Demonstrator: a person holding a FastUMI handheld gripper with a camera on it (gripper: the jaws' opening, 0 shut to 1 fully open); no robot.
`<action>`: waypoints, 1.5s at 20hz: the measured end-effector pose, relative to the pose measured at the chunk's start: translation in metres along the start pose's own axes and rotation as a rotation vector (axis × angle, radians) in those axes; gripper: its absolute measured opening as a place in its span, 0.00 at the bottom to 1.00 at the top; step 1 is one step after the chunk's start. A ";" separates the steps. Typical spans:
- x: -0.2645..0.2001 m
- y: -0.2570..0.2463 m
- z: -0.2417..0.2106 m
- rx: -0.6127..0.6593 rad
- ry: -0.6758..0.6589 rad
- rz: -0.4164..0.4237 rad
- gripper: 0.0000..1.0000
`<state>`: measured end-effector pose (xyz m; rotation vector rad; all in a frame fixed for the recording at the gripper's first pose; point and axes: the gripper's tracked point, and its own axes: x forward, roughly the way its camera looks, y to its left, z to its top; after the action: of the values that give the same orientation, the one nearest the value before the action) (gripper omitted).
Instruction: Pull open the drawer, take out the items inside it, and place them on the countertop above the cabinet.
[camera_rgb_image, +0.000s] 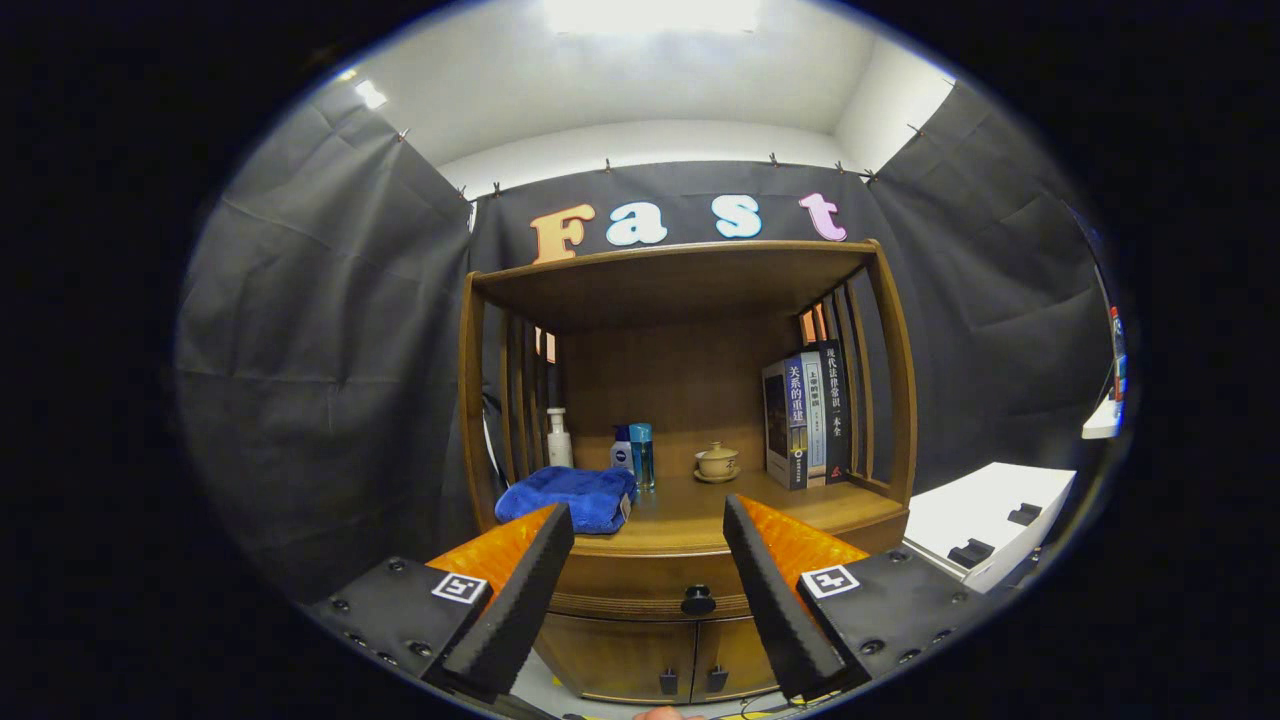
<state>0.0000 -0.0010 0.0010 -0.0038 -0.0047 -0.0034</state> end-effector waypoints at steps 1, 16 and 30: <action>0.001 -0.001 -0.001 -0.005 0.000 -0.001 0.98; 0.105 -0.034 -0.154 -0.119 0.127 -0.032 0.98; 0.143 -0.067 -0.243 -0.005 0.276 -0.084 0.56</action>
<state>0.1440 -0.0696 -0.2409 -0.0081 0.2709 -0.0875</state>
